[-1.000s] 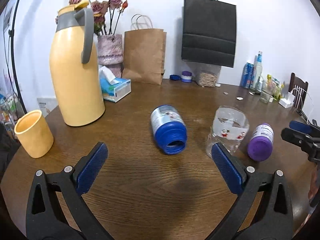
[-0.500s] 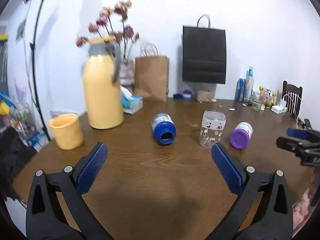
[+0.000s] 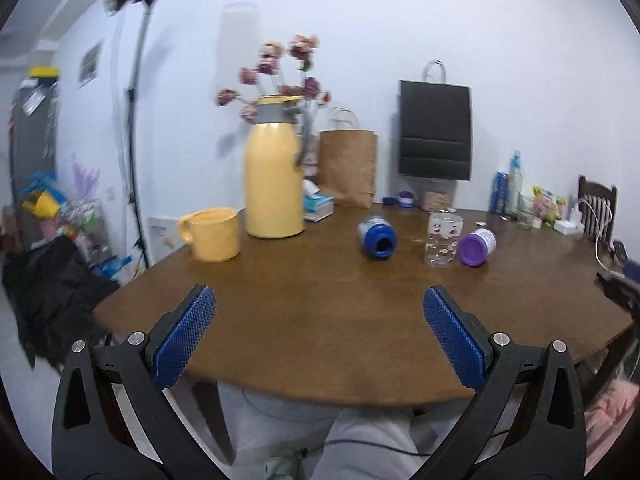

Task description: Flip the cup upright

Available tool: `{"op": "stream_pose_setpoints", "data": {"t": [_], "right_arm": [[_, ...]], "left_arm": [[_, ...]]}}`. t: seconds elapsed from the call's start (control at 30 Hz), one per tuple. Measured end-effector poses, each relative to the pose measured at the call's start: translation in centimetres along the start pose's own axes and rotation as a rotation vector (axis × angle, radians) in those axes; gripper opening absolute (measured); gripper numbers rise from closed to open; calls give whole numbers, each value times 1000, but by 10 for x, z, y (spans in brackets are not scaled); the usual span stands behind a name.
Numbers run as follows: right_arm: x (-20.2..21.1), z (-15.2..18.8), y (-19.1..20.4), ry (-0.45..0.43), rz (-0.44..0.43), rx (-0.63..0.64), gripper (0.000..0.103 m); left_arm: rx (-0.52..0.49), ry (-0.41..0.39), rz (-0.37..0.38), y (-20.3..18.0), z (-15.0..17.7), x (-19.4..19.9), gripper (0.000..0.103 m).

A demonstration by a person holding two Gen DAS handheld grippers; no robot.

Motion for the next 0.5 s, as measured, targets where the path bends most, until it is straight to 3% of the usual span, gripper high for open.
{"op": "stream_pose_setpoints", "data": {"t": [0.13,0.27,0.4,0.5], "right_arm": [[35,19,3,-38,15,-35,88],[50,29,2,-4,48,-59,88],[72,33,-7,-61,60,-95,88],[67,33,-5,-40,34,-96,88]], "left_arm": [[-81,-74,18,-8,19,32,103],[-19,-53,108,-6,34,53,103],[-64,-114,83,-9,35,67,103],[-62,-99,106,-10,34,63,103]]}}
Point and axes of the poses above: each gripper's, at about its wrist camera, not at the fingertips, and x roughly against the way its jaws point, y to its left, z to its underside, the point moved 2 cm from there along -x, roughly the way its jaws point, and after that the axes turned 3 degrees about z, right-handed, at the moved point
